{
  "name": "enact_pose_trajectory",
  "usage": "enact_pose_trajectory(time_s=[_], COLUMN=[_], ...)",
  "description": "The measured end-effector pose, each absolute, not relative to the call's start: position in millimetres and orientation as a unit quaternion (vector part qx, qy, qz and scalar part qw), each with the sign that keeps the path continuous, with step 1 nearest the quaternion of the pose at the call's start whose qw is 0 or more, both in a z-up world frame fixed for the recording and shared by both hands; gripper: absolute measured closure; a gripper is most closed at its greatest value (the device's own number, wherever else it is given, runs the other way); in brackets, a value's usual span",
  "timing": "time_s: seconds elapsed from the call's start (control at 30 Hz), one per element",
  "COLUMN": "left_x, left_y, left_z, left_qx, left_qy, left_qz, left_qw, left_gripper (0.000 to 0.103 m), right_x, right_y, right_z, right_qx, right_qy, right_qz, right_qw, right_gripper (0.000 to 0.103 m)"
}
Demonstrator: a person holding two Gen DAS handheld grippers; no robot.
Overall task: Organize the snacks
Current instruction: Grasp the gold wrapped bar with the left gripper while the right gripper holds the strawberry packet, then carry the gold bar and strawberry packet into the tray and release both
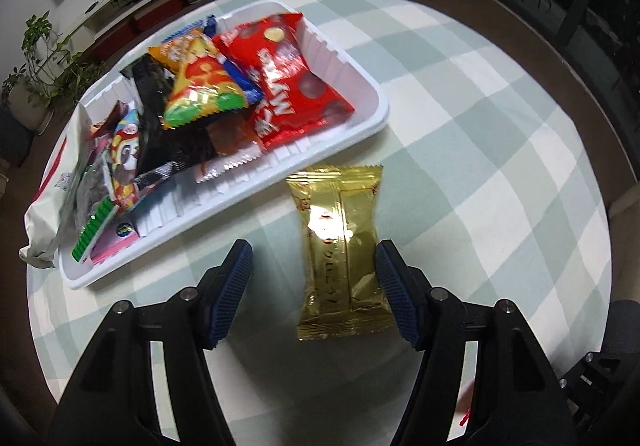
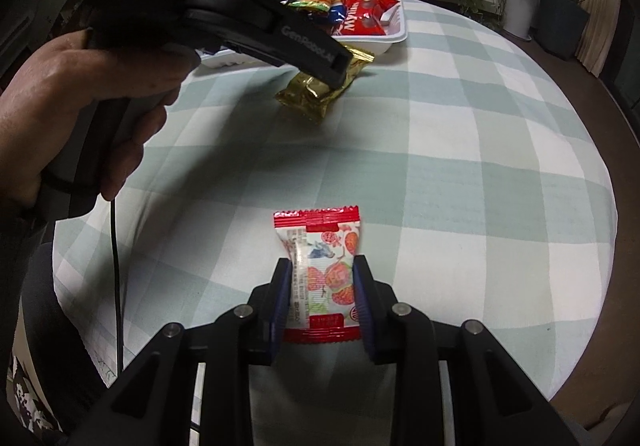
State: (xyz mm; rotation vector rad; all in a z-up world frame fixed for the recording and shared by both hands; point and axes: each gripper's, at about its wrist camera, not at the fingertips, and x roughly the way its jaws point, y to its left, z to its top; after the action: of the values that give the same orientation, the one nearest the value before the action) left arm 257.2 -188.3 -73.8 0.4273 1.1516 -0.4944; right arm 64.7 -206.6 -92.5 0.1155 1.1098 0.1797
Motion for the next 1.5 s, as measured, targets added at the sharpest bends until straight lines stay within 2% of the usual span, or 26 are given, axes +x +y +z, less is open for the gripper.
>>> enact_pose_trajectory(time_s=[0.23, 0.37, 0.53, 0.83, 1.17, 1.33, 1.5], left_x=[263, 264, 253, 226, 173, 171, 201], left_y=[-196, -193, -182, -147, -44, 11, 46], left_z=[-82, -83, -80, -71, -54, -27, 19], left_qx=[0.191, 0.192, 0.186, 0.153, 0.026, -0.015, -0.038], left_qy=[0.542, 0.536, 0.534, 0.53, 0.512, 0.485, 0.448], left_qz=[-0.235, -0.239, -0.25, -0.27, -0.282, -0.261, -0.243], left_qw=[0.784, 0.786, 0.786, 0.789, 0.811, 0.835, 0.86], left_gripper=[0.043, 0.06, 0.074, 0.074, 0.074, 0.074, 0.074], right_x=[65, 65, 65, 63, 63, 72, 96], right_y=[-205, -204, -203, -203, -213, -229, -243], right_z=[-92, -92, -91, -91, -87, -71, -34], right_qx=[0.049, 0.048, 0.045, 0.051, 0.075, 0.099, 0.113], right_qy=[0.524, 0.523, 0.523, 0.517, 0.515, 0.503, 0.469], right_qz=[0.083, 0.083, 0.082, 0.077, 0.069, 0.064, 0.065], right_qw=[0.846, 0.847, 0.847, 0.851, 0.851, 0.856, 0.874], right_gripper=[0.07, 0.07, 0.07, 0.071, 0.071, 0.072, 0.072])
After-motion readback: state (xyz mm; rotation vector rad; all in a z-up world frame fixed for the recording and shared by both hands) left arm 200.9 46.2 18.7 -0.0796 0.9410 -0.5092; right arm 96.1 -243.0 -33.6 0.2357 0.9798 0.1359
